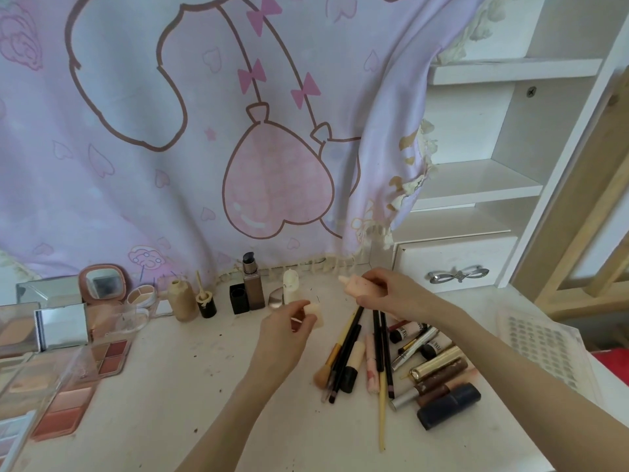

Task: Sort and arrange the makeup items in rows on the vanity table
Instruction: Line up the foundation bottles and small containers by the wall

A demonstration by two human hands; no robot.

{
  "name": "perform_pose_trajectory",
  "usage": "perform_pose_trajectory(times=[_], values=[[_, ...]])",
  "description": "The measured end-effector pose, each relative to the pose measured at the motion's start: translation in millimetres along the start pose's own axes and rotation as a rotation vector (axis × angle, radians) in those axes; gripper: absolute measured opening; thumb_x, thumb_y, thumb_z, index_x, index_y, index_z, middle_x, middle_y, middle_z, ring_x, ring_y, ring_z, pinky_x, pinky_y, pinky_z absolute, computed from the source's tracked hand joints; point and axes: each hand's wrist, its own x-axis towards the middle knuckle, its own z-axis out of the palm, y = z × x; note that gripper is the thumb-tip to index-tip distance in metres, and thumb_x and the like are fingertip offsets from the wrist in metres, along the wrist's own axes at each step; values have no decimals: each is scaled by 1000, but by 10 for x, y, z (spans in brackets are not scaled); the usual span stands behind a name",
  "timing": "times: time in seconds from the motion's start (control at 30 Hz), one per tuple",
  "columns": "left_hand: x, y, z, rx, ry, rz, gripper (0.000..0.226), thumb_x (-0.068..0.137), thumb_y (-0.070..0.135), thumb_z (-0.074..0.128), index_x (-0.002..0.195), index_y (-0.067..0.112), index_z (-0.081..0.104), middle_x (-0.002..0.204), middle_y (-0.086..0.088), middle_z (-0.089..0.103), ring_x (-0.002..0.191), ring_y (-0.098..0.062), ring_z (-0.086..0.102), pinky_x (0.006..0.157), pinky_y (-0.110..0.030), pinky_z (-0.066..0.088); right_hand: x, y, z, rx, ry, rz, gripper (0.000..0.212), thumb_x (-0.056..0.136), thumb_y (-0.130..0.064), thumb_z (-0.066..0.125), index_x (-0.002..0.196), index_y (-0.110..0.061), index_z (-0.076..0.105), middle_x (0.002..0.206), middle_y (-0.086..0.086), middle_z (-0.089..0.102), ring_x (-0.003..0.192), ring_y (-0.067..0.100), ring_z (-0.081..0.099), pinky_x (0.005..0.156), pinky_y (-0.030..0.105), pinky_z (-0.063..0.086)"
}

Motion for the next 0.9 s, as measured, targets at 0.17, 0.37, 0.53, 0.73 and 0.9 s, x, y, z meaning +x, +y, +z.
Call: perform_pose_trajectory(times=[0.17, 0.37, 0.53, 0.73, 0.9], values=[[99, 31, 273, -49, 59, -103, 24, 90, 20, 57, 113, 17, 53, 86, 8, 57, 72, 1, 54, 56, -7, 40, 341, 55, 57, -251, -29, -77, 47, 84, -30, 65, 125, -14, 52, 120, 4, 53, 104, 17, 49, 82, 24, 36], [219, 62, 477, -85, 94, -171, 15, 91, 19, 56, 105, 14, 52, 84, 9, 51, 73, 1, 49, 58, -8, 36, 625, 172, 183, -343, -73, -51, 49, 88, -29, 60, 132, -12, 44, 133, 8, 44, 118, 23, 44, 92, 27, 37], [324, 94, 586, -26, 97, -200, 18, 94, 19, 51, 110, 10, 52, 90, 2, 55, 79, -8, 50, 67, -17, 37, 714, 225, 221, -424, -81, -60, 48, 91, -38, 54, 131, -13, 46, 135, 10, 45, 123, 27, 41, 100, 34, 37], [396, 159, 707, 32, 118, -239, 21, 96, 17, 45, 109, 5, 54, 101, -10, 62, 85, -16, 55, 69, -22, 40, 745, 249, 252, -406, -142, 4, 42, 92, -34, 52, 124, -8, 52, 128, 14, 49, 118, 30, 45, 93, 32, 39], [489, 186, 745, 90, 130, -272, 22, 97, 16, 42, 106, 1, 56, 100, -13, 62, 90, -22, 57, 67, -24, 38, 715, 280, 241, -378, -170, 61, 28, 92, -22, 49, 113, -5, 54, 119, 16, 49, 106, 29, 50, 78, 28, 36]])
